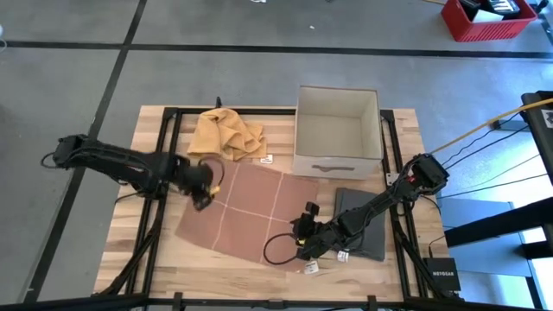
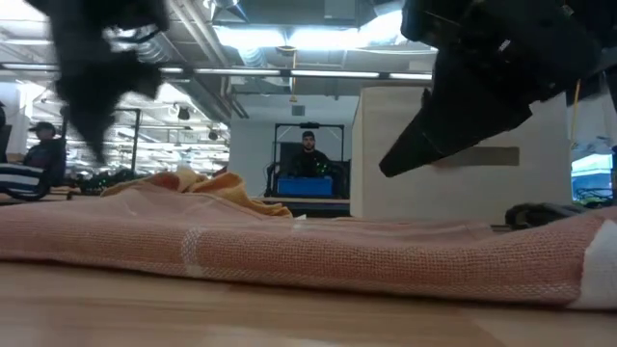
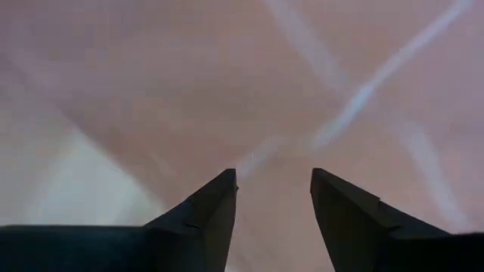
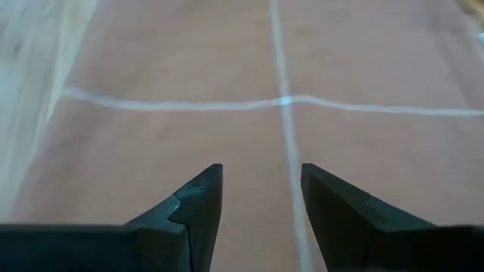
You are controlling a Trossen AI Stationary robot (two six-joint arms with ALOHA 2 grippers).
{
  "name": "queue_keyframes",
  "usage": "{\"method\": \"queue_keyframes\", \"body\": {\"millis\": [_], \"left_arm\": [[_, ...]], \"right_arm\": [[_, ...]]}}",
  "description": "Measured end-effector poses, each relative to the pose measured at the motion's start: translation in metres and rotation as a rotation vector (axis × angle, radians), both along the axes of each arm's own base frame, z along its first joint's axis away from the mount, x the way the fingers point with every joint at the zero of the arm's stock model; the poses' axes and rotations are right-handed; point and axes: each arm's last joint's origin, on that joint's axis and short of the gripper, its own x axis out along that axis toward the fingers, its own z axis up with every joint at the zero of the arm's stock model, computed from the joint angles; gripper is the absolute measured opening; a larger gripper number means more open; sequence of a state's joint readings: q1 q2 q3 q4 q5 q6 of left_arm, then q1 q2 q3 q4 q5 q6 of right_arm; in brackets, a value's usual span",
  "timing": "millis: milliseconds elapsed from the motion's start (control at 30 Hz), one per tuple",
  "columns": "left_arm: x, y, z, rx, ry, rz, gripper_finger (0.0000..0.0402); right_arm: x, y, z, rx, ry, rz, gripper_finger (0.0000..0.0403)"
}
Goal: Fold towel
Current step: Fold the light orange towel
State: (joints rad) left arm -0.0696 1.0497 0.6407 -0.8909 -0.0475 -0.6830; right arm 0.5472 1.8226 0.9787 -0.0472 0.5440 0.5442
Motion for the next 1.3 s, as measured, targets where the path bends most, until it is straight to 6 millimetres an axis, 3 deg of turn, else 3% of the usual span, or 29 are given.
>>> {"method": "queue_keyframes", "body": {"millis": [200, 333, 500, 833, 933, 1133, 1300], "left_arm": [[-0.025, -0.03, -0.042, -0.068, 0.12, 0.009, 0.0155], [-0.028, -0.033, -0.05, -0.016, 0.087, 0.02, 0.0155], [-0.041, -0.032, -0.058, 0.011, 0.177, 0.129, 0.0155], [-0.04, -0.035, -0.059, 0.006, 0.169, 0.17, 0.0155], [-0.033, -0.038, -0.05, -0.012, 0.145, 0.079, 0.0155], [-0.007, -0.046, -0.008, 0.077, -0.044, -0.114, 0.0155], [-0.002, -0.043, -0.016, 0.301, -0.113, -0.371, 0.0155]], "right_arm": [[0.002, 0.003, -0.019, -0.012, 0.073, 0.083, 0.0184], [0.003, 0.005, -0.03, -0.026, 0.1, 0.115, 0.0184], [-0.004, 0.001, -0.034, -0.047, 0.186, 0.082, 0.0184], [-0.011, -0.002, -0.033, -0.038, 0.279, 0.099, 0.0184], [-0.011, 0.0, -0.027, -0.012, 0.259, 0.136, 0.0184], [0.002, 0.009, 0.005, 0.047, 0.071, 0.236, 0.0184], [0.009, 0.004, -0.002, -0.045, 0.04, 0.23, 0.0184]]}}
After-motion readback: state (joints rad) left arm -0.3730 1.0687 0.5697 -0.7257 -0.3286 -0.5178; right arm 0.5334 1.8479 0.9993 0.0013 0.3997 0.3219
